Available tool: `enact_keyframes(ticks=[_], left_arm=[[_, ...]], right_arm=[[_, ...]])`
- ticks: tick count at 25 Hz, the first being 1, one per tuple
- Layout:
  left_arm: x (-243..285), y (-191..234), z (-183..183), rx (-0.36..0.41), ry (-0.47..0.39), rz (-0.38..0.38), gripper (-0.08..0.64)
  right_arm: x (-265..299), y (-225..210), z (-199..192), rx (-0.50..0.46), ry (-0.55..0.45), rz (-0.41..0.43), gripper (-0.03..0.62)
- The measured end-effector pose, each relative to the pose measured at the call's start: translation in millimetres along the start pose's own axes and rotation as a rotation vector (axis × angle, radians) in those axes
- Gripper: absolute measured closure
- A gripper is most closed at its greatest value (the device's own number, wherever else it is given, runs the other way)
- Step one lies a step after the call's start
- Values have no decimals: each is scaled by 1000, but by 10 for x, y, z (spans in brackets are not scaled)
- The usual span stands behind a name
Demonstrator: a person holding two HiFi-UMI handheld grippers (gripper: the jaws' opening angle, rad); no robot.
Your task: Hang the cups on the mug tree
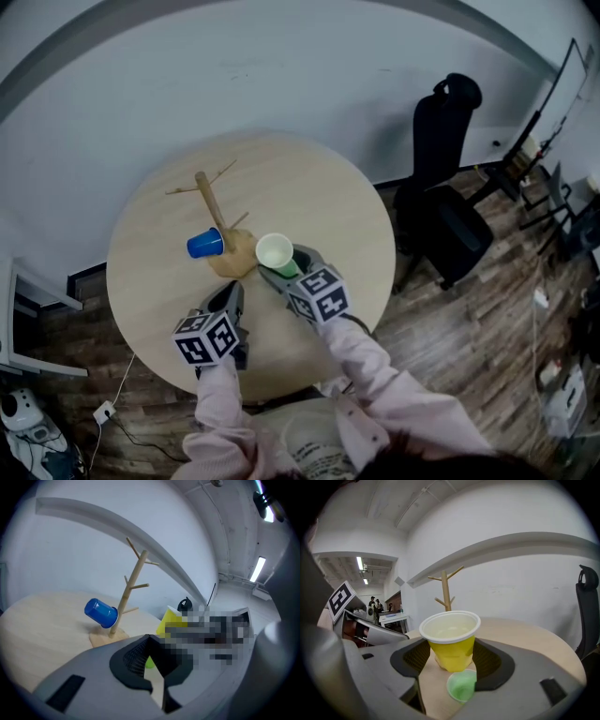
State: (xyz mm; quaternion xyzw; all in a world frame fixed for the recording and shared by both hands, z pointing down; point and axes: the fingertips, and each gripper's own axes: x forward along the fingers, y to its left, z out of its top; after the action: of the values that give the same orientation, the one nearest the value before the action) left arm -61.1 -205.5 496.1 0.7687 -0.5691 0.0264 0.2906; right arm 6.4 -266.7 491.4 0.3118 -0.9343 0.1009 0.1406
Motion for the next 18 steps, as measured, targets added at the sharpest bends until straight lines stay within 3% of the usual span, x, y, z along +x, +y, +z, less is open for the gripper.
enact_keyframes(ticks=[18], left_arm=[[94,-51,185,-31,-81,75,545]], right_arm=[[242,-336,117,-89,51,66,319]])
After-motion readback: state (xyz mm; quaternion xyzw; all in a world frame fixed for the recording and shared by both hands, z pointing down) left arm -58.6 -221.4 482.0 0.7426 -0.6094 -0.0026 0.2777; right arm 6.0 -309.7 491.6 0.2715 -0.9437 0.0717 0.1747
